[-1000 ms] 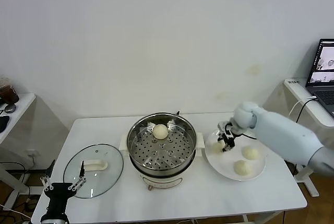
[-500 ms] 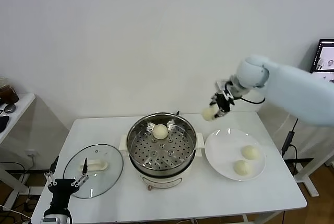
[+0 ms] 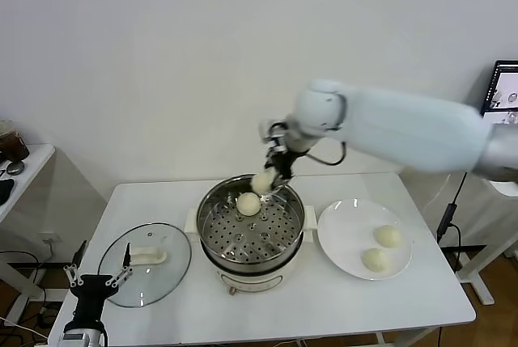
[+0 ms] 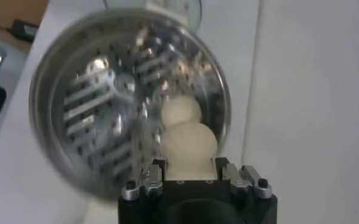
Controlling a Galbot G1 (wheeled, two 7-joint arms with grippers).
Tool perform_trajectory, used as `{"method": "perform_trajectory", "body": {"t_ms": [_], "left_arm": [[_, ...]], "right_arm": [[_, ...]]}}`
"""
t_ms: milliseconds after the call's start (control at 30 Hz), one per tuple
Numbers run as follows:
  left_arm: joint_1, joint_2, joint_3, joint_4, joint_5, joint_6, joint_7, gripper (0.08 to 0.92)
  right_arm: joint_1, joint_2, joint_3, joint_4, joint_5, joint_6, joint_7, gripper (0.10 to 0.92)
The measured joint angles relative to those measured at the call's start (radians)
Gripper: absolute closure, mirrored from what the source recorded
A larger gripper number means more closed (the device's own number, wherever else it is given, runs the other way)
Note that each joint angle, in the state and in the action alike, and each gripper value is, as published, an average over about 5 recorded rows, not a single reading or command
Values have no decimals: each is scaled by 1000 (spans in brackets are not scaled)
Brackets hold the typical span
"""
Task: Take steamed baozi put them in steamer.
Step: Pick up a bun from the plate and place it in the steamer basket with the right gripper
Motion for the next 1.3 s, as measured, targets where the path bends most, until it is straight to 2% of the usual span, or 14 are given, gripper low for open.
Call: {"method": "perform_trajectory", "body": {"t_ms": [300,600,700,1033,1300], "left_arm": [[-6,-11,-1,11,4,-2,-1,177],[-7,-14,-5,10,5,-3,-1,177],[-7,-13,-8,10,5,-3,-1,177],[-11,-12,-9,14,5,-5,-1,177],[-20,-7,-7,22,5,-3,0,177]], "right_arm": [[-63,151,-16,-48,45,-92,69,533],[-137,233,-18,-113,35,-132,104,531],[-161,246,-19,-128,29,-140,116,495],[-199,258,0,-145,30,-154,138,230],[-140,197,16,-92,16,-142,84,203]]}}
